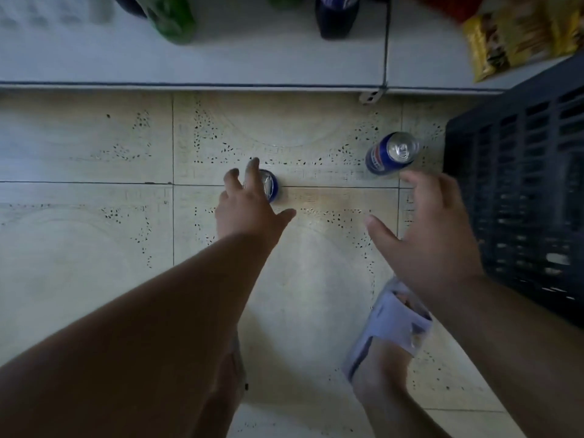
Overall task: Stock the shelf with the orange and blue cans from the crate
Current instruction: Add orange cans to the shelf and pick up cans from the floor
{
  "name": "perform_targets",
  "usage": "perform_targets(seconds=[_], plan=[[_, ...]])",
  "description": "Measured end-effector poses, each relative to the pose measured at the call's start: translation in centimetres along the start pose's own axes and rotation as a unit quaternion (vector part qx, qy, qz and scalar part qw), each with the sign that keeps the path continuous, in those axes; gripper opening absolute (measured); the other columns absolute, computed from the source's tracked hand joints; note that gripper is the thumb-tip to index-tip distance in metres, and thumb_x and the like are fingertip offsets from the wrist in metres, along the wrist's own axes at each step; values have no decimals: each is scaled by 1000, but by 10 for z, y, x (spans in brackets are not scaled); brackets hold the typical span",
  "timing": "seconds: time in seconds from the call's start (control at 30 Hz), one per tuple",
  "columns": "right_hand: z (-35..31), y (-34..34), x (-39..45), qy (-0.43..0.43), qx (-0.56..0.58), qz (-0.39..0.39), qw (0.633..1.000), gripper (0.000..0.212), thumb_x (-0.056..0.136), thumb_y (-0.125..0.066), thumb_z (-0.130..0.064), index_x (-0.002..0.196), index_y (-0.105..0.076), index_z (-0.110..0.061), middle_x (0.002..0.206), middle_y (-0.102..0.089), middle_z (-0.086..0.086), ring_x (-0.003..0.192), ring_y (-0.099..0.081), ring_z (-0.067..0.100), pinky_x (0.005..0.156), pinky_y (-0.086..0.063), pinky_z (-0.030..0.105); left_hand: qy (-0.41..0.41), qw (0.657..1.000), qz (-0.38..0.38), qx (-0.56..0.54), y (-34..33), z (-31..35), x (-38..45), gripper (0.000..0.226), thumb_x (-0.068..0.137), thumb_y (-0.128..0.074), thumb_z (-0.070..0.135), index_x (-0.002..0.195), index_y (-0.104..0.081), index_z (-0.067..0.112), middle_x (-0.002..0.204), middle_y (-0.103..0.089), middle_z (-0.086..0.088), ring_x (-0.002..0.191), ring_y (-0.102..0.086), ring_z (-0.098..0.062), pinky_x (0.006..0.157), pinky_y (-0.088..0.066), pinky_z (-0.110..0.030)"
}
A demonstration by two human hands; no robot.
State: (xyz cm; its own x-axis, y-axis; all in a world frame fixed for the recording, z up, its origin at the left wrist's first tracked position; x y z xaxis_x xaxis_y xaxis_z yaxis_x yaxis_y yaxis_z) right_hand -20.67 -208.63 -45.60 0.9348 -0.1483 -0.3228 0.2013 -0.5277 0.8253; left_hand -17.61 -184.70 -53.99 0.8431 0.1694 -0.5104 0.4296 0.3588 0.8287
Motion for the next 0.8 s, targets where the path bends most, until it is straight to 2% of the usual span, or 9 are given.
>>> perform_targets(seconds=[0.07,0.17,0.27,0.37,0.47,0.57,0.63,0.7,0.8], plan=[[10,-17,10,6,2,0,1000,66,79,-76,-38,134,-42,-20,139,-38,4,125,-44,24,93,-36,31,1,1000,-28,3,-22,-4,21,99,72,-83,40,148,-21,30,148,-32,-12,121,-53,-37,97,-51,-47],[21,-35,22,7,5,-5,1000,66,81,-74,-39,135,-42,-21,140,-37,5,125,-44,25,93,-39,33,-1,1000,-23,-4,-25,-6,29,71,78,-76,21,136,-36,26,131,-43,-13,100,-60,-36,79,-55,-41],[26,-42,31,0,1,-5,1000,65,83,-72,-39,137,-42,-20,140,-38,7,126,-41,26,92,-41,34,-56,998,-18,24,-9,2,8,66,74,-77,25,130,-41,25,121,-46,-11,88,-59,-33,71,-54,-39],[28,-45,43,-5,-20,13,1000,67,82,-71,-39,139,-41,-20,141,-36,11,128,-38,29,95,-42,35,-114,993,-23,31,7,16,-24,72,69,-79,33,130,-42,26,116,-47,-10,88,-59,-33,70,-53,-37],[39,-55,68,-43,-72,35,996,84,82,-69,-46,151,-22,-29,158,-9,17,143,-15,36,110,-32,40,-130,991,-25,21,17,32,-54,82,65,-80,36,136,-41,31,113,-48,-7,87,-59,-32,69,-49,-33],[55,-76,99,-74,-109,27,991,92,85,-65,-49,153,-4,-38,161,13,17,147,2,40,115,-22,45,-139,990,-23,28,15,41,-76,83,61,-81,39,134,-43,28,110,-50,-7,86,-60,-32,72,-52,-37],[62,-89,114,-89,-98,20,991,82,88,-66,-39,152,-14,-40,160,6,14,146,-9,38,111,-30,44,-154,987,-19,43,10,41,-83,80,58,-81,39,128,-48,23,107,-51,-7,80,-61,-33,68,-53,-38],[65,-94,119,-89,-93,55,990,66,89,-66,-24,144,-33,-36,154,-12,15,134,-28,36,97,-44,40,-157,986,-24,56,6,34,-82,79,56,-82,40,126,-50,22,106,-52,-7,78,-61,-32,66,-51,-36],[59,-93,108,-75,-60,68,993,56,88,-65,-16,137,-42,-28,143,-27,17,124,-36,33,88,-46,38,-157,985,-33,64,9,25,-79,79,57,-82,40,127,-50,21,108,-52,-7,81,-60,-32,66,-49,-34]])
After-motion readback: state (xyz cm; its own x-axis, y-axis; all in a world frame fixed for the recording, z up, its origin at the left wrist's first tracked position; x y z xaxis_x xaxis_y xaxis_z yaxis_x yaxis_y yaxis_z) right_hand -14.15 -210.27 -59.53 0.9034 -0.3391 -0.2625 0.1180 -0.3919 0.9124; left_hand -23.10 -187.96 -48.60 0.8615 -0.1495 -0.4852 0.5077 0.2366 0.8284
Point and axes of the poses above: each hand's wrist, its own x-axis towards the middle knuckle, its own y-axis out of the back of the hand, z = x × y, the point moved 6 cm from there along x, towards the middle knuckle
